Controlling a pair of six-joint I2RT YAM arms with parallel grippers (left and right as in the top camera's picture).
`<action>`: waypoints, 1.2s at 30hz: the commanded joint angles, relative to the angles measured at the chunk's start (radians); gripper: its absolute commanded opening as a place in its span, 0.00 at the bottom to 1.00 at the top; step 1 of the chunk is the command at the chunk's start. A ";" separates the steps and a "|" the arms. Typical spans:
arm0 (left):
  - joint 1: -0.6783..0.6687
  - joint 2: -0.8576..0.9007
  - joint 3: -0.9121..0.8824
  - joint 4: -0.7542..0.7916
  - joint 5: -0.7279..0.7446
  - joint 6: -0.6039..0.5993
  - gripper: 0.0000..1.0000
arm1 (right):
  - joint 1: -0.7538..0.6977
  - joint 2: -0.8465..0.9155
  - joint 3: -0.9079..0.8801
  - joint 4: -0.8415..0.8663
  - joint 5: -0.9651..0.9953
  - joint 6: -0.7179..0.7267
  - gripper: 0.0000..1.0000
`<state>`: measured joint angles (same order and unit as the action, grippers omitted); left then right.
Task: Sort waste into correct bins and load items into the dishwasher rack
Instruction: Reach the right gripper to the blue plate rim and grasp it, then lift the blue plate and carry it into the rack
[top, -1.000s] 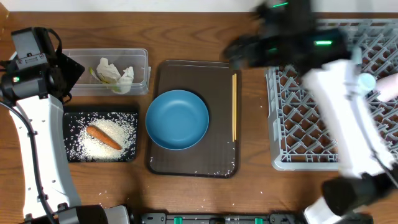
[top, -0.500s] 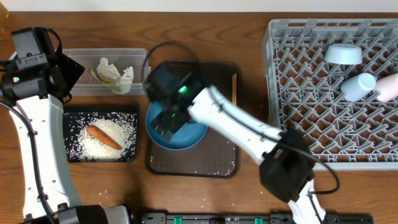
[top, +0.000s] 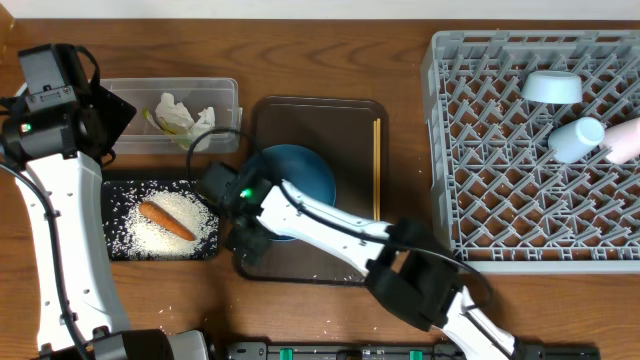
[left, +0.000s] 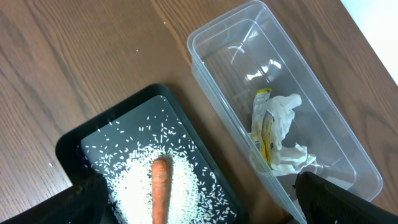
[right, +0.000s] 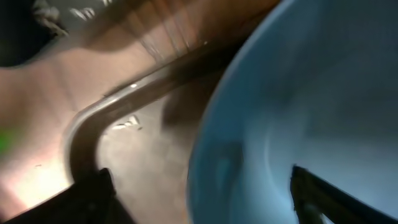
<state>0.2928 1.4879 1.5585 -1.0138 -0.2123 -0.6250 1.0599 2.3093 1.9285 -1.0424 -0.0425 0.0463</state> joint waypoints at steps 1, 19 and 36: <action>0.004 0.005 0.007 -0.002 -0.006 -0.001 0.98 | 0.007 0.024 0.001 0.006 0.066 0.033 0.73; 0.004 0.005 0.007 -0.002 -0.006 -0.001 0.98 | -0.014 -0.083 0.132 -0.118 0.039 0.155 0.01; 0.004 0.005 0.007 -0.002 -0.006 -0.001 0.98 | -0.566 -0.572 0.163 -0.320 -0.210 0.327 0.01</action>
<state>0.2928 1.4879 1.5585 -1.0138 -0.2127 -0.6250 0.5915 1.7752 2.0808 -1.3388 -0.1516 0.3344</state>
